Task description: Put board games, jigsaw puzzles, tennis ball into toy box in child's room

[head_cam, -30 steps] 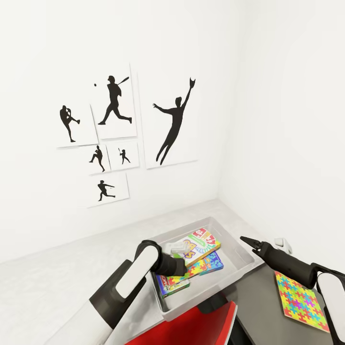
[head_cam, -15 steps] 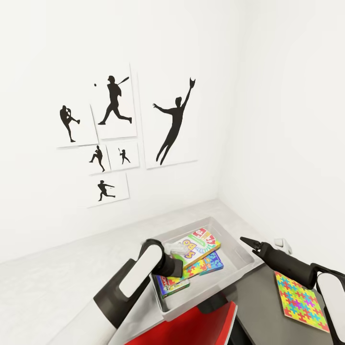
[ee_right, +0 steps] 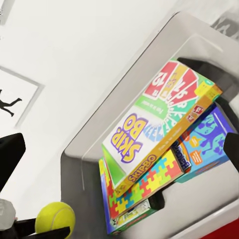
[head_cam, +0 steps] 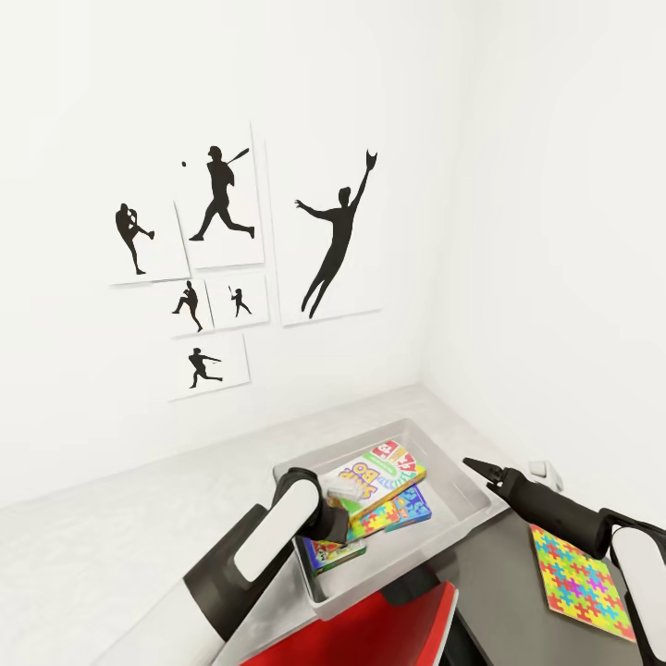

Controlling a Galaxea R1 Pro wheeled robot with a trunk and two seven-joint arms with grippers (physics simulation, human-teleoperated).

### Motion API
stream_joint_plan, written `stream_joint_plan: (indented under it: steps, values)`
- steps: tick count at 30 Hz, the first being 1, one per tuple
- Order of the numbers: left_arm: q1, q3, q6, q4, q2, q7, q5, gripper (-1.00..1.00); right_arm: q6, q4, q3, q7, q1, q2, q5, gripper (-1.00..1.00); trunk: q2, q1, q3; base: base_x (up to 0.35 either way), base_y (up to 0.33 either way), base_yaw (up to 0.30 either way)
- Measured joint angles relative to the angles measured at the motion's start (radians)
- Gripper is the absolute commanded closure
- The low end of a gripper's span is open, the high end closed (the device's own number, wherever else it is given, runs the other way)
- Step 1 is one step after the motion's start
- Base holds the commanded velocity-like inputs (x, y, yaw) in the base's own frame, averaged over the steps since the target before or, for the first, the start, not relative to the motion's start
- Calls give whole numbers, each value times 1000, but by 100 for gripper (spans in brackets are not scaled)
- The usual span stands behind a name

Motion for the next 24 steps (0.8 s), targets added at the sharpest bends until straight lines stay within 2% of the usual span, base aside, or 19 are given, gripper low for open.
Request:
stream_joint_plan:
  steps: [3,7,10,19,20,24]
  values:
    - [0,2,0,28,-4,7,0,100,0,0,0,0,0,3,5,-100,0,0,0,0,0,0]
    - [0,3,0,61,-7,9,1,100,0,1,0,0,0,6,62,-100,0,0,0,0,0,0]
    - [0,3,0,68,-7,10,1,100,0,0,-1,0,0,7,83,-100,0,0,0,0,0,0]
    - [0,3,0,84,-8,10,1,100,0,1,-1,0,0,8,89,-100,0,0,0,0,0,0]
    - [0,3,0,84,-8,10,1,-100,0,1,-1,0,0,8,89,-100,0,0,0,0,0,0]
    - [0,3,0,83,-8,10,0,-100,0,1,-1,0,0,8,89,-100,0,0,0,0,0,0]
